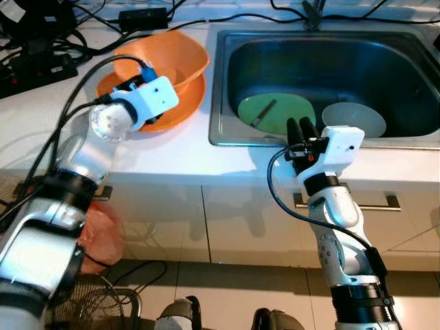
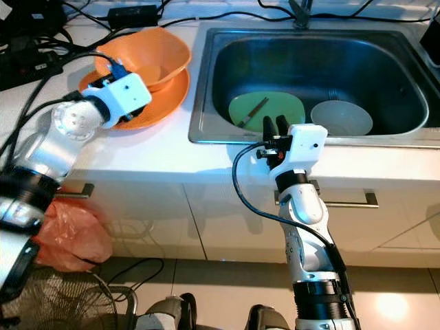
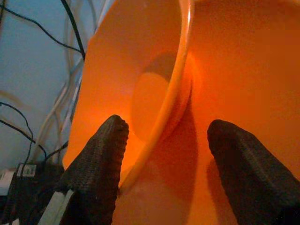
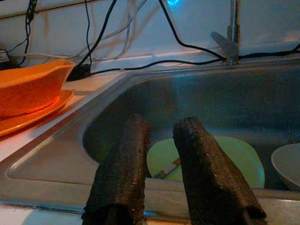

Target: Kitchen organization

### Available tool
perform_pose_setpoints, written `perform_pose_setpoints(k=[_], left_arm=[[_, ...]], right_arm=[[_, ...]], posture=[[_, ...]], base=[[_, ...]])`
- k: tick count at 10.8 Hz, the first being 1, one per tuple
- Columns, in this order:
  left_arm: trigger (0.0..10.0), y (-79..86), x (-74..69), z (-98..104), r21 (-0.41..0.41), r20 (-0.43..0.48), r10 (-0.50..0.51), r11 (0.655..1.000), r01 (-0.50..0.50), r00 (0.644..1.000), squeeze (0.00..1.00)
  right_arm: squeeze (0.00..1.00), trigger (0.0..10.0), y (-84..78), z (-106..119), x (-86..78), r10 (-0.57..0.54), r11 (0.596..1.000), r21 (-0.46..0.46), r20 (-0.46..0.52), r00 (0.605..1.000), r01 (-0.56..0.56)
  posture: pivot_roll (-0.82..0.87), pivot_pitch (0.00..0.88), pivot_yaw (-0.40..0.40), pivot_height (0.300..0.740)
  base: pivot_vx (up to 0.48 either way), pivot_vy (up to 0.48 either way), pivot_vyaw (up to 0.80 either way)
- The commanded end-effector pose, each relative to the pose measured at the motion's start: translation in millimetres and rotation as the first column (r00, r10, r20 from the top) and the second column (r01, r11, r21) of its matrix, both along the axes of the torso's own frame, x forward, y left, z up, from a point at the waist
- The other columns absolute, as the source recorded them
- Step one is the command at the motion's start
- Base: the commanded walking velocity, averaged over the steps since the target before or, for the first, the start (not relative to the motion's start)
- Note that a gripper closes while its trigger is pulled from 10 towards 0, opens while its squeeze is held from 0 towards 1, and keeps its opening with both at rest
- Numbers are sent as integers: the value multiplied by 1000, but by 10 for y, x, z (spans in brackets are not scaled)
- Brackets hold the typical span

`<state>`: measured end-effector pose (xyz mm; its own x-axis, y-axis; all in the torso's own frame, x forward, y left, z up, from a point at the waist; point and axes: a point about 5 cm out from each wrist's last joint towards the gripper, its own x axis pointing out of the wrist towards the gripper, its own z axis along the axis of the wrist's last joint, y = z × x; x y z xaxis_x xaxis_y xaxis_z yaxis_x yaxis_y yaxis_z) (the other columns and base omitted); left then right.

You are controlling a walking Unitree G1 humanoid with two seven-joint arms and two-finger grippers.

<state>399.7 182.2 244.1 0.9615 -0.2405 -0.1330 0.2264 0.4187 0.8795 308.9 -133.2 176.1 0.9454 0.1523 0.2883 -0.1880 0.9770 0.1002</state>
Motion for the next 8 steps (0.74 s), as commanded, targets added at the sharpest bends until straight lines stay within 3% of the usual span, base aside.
perform_pose_setpoints(k=[1,3,4,5,8], left_arm=[[10000,-9,22,40,19,19,1,1000,-2,1000,0],[9686,-13,60,29,31,31,10,999,-11,999,0],[10000,-7,67,33,32,35,12,999,-13,999,0],[10000,6,77,36,34,41,16,999,-18,999,0],[10000,12,96,32,34,47,17,999,-19,999,0]], right_arm=[[0,10000,-6,54,-2,-4,1000,6,19,1000,4],[0,10000,-19,84,0,-6,1000,10,30,1000,6],[0,10000,-13,154,2,3,1000,31,48,999,-5],[0,10000,108,238,-37,142,990,-1,76,987,-142],[0,10000,305,224,-165,371,927,-88,66,926,-365]], posture=[[43,153,49,740],[43,155,48,740],[42,155,48,740],[42,155,45,740],[40,156,42,740]], base=[[0,0,0],[0,0,0],[0,0,0],[0,0,0],[0,0,0]])
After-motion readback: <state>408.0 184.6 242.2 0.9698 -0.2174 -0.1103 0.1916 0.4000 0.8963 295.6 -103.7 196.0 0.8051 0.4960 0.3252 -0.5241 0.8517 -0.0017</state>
